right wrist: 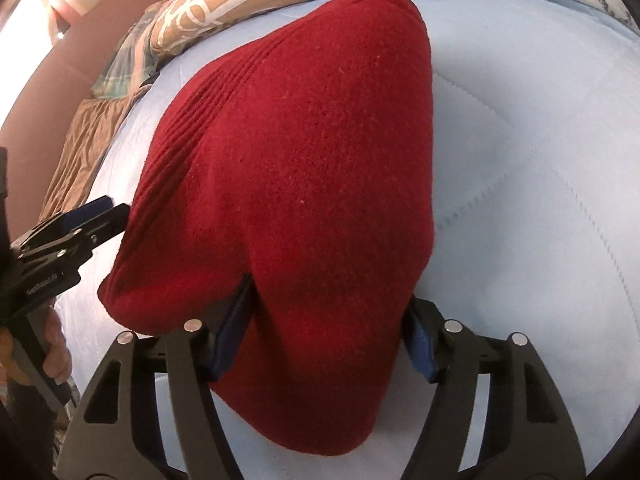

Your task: Fold small clothes

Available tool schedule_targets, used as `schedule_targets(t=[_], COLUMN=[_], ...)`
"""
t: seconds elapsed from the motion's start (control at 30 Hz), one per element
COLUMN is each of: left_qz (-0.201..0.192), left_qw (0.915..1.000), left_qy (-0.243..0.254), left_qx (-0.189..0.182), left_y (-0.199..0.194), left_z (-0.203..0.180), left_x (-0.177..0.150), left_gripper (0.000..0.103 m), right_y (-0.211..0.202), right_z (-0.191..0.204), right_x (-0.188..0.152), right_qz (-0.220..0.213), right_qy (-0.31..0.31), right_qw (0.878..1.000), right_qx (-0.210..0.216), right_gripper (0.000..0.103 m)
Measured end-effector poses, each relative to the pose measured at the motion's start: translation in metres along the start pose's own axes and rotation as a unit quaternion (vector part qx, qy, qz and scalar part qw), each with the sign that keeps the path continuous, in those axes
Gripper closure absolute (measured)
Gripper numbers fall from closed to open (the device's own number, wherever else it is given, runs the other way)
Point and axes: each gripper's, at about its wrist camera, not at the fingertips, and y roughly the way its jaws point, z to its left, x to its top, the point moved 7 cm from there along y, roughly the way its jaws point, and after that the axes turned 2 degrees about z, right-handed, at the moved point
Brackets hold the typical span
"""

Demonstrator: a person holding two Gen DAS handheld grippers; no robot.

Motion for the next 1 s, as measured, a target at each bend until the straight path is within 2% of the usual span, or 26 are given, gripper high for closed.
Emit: schedule_targets(t=[0.07,0.2,0.3,0.33,0.4,0.47,0.53,0.7,0.8,1.0], left_qz=[-0.003,0.002,-0.02,-0.026,-0.041,-0.032,-0.016,0.013,0.023,0.044], left_qw=[0.9997,0.9994,0.9986,0.9982,0.9967,0.9967,0.9983,0.9983,0.9975,0.9925], left_qy=[0.006,0.014,-0.001,-0.005,-0.007,0.008,0.034,0.039,0.023,-0.009], left_qx=[-0.023,-0.031,-0.049,-0.053,-0.07,-0.075,-0.044,-0.041,-0.063,-0.114], left_y=[0.003,0.008,-0.007,-0.012,-0.024,-0.019,-0.003,0.026,0.034,0.048], left_z=[-0.008,-0.015,-0.014,-0.014,-0.016,-0.023,-0.027,-0.025,-0.021,-0.023], left_x=[0.003,0.005,0.009,0.01,0.011,0.008,0.003,-0.008,-0.015,-0.02], left_gripper=[0.035,0.035,0.034,0.025,0.014,0.014,0.014,0.013,0.01,0.009], right_y=[0.001,0.002,0.002,0.002,0.001,0.001,0.001,0.001,0.001,0.0], right_z=[0.002,0.004,0.005,0.005,0.005,0.002,0.003,0.003,0.003,0.003], right_x=[0.001,0.002,0.003,0.003,0.003,0.002,0.003,0.003,0.003,0.002], right_qz=[0.003,0.005,0.006,0.007,0.008,0.008,0.009,0.008,0.007,0.006], right_qy=[-0.005,-0.008,-0.008,-0.011,-0.013,-0.013,-0.013,-0.013,-0.014,-0.012], right_qw=[1.0,1.0,1.0,1.0,1.0,1.0,1.0,1.0,1.0,1.0], right_qx=[-0.009,-0.016,-0.016,-0.019,-0.02,-0.019,-0.02,-0.02,-0.021,-0.02], right_gripper=[0.035,0.034,0.034,0.034,0.034,0.033,0.033,0.033,0.033,0.033])
